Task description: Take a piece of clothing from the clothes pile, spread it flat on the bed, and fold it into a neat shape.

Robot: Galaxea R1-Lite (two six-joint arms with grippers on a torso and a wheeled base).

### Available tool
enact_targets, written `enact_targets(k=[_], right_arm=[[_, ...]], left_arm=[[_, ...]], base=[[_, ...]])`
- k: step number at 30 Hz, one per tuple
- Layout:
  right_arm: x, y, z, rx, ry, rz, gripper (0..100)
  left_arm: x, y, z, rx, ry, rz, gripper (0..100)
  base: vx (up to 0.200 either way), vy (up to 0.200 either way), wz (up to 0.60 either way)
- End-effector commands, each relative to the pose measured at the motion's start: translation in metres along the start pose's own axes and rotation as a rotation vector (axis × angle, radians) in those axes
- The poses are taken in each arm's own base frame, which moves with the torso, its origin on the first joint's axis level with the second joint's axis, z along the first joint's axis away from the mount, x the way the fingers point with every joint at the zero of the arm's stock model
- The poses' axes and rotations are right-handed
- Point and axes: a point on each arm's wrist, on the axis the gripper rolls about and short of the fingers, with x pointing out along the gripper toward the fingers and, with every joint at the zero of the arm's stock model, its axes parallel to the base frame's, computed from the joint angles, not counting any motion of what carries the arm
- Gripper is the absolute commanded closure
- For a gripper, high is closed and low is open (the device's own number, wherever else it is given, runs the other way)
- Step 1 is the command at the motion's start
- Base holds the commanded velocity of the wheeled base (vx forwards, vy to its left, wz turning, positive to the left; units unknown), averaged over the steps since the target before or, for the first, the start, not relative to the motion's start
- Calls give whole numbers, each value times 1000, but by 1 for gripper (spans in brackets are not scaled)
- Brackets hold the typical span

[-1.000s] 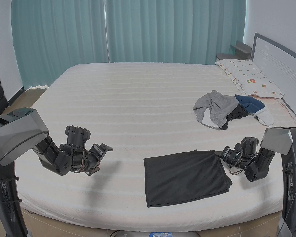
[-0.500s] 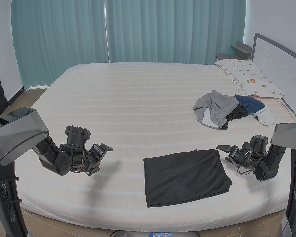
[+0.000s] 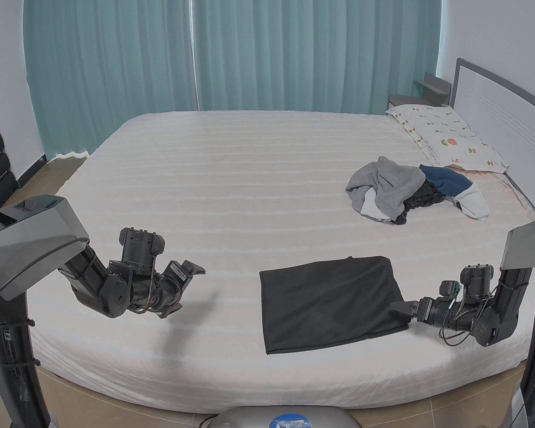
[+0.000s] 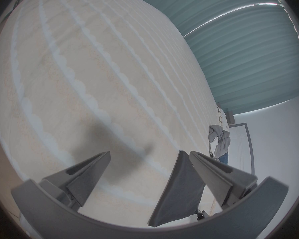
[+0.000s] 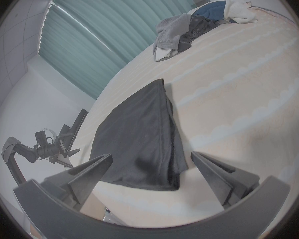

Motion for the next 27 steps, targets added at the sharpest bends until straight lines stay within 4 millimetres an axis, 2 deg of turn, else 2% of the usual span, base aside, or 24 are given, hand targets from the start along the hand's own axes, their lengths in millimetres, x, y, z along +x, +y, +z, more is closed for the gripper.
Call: enact_targets(k=[1, 5, 6, 27], right_arm=[[-2, 3, -4, -2, 14, 2, 0], [-1, 1, -5, -5, 20, -2, 0], [-1, 1, -5, -8, 19, -4, 100], [-10, -9, -9, -26, 42, -44, 100]], left_arm=[[0, 0, 0, 1, 0, -1, 0], [0, 0, 0, 1, 0, -1, 0], [0, 0, 0, 1, 0, -1, 0], [0, 0, 0, 1, 0, -1, 0]], base=[[0, 0, 0], [0, 0, 0], [0, 0, 0], [0, 0, 0]])
